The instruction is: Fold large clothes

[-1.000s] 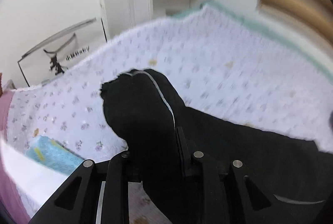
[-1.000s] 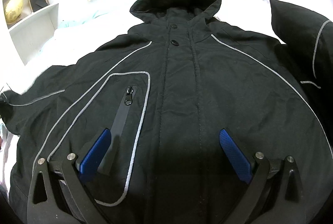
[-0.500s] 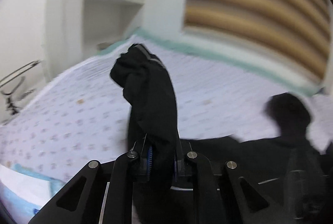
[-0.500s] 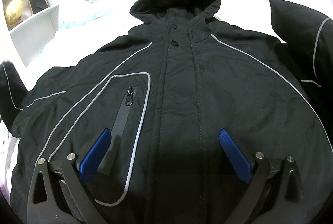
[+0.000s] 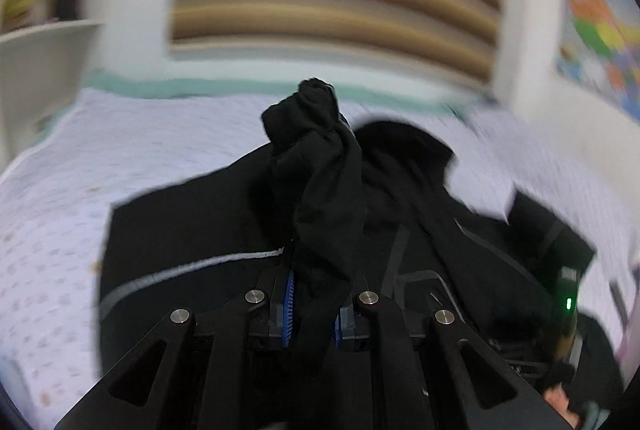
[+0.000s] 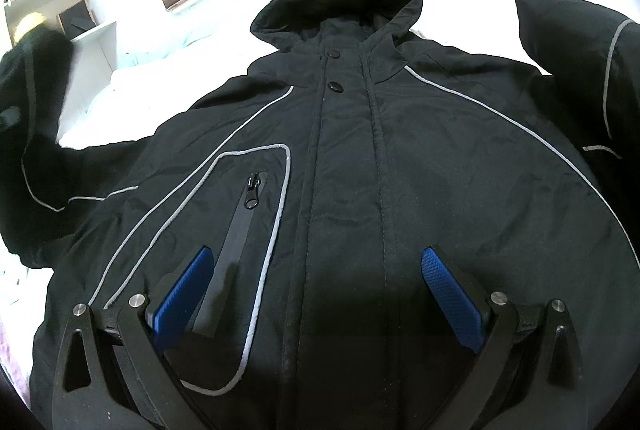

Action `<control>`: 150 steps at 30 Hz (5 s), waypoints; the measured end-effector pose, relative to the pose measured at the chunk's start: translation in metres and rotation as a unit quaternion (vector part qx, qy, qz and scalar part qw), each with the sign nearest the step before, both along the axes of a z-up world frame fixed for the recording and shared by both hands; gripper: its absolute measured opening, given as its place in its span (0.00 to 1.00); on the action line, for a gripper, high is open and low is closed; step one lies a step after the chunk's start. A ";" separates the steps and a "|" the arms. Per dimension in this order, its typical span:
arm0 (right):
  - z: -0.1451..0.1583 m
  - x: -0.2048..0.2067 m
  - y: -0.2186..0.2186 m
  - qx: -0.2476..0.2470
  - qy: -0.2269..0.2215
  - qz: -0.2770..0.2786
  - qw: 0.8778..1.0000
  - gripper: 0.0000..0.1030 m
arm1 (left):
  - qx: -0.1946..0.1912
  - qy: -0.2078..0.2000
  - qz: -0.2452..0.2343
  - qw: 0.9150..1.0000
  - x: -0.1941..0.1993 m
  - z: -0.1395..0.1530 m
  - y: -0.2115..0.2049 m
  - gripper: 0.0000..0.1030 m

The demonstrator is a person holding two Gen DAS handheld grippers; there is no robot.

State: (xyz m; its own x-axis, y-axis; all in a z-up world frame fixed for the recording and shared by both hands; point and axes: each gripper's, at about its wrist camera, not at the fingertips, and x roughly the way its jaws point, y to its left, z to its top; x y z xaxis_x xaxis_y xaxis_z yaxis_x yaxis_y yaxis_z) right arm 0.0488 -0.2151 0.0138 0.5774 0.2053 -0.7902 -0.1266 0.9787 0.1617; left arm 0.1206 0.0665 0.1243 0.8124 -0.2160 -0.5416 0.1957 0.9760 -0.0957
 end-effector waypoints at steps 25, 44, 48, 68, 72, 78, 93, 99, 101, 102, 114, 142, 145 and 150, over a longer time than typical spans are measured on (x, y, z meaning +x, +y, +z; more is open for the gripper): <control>0.039 -0.011 0.018 0.035 0.046 0.049 0.997 1.00 | 0.014 0.178 0.080 0.981 -0.036 0.007 0.030 0.57; 0.101 0.026 0.061 -0.009 0.000 0.018 1.000 0.30 | 0.105 0.132 0.164 0.972 -0.046 0.009 0.039 0.58; 0.136 0.029 0.023 -0.078 -0.053 -0.015 0.995 0.30 | 0.075 0.126 0.143 0.979 -0.031 0.017 0.021 0.58; 0.033 0.042 -0.093 -0.186 0.079 -0.059 0.978 0.37 | 0.037 0.211 0.038 0.976 0.045 -0.104 -0.055 0.59; 0.071 0.016 -0.070 -0.182 0.032 -0.037 0.982 0.66 | -0.008 0.185 -0.011 0.983 0.026 -0.068 -0.062 0.59; 0.132 -0.003 -0.035 -0.158 -0.052 -0.010 0.986 0.70 | -0.034 0.177 -0.036 0.983 0.029 -0.042 -0.083 0.59; 0.022 0.027 -0.045 -0.157 0.054 -0.011 0.986 0.70 | 0.042 0.176 0.001 0.984 0.036 -0.107 -0.109 0.66; 0.061 -0.010 -0.053 -0.115 0.050 0.012 0.992 0.71 | 0.032 0.170 -0.035 0.984 0.015 -0.077 -0.116 0.66; 0.083 -0.026 -0.062 -0.086 0.040 0.020 0.995 0.71 | 0.024 0.162 -0.057 0.985 0.009 -0.058 -0.138 0.66; 0.092 -0.032 -0.066 -0.080 0.034 0.017 0.996 0.71 | 0.022 0.157 -0.065 0.985 0.007 -0.049 -0.147 0.66; 0.192 -0.087 -0.277 -0.016 -0.036 -0.154 0.987 0.75 | -0.026 0.185 -0.122 0.975 0.040 -0.048 -0.295 0.66; 0.055 0.038 -0.419 0.208 0.028 -0.227 0.951 0.42 | -0.003 0.122 -0.103 0.987 0.042 -0.122 -0.322 0.72; 0.057 0.026 -0.428 0.230 0.010 -0.244 0.942 0.19 | -0.001 0.123 -0.102 0.987 0.042 -0.122 -0.322 0.72; 0.108 0.002 -0.449 0.121 -0.025 -0.289 0.949 0.18 | -0.006 0.137 -0.112 0.984 0.043 -0.106 -0.322 0.70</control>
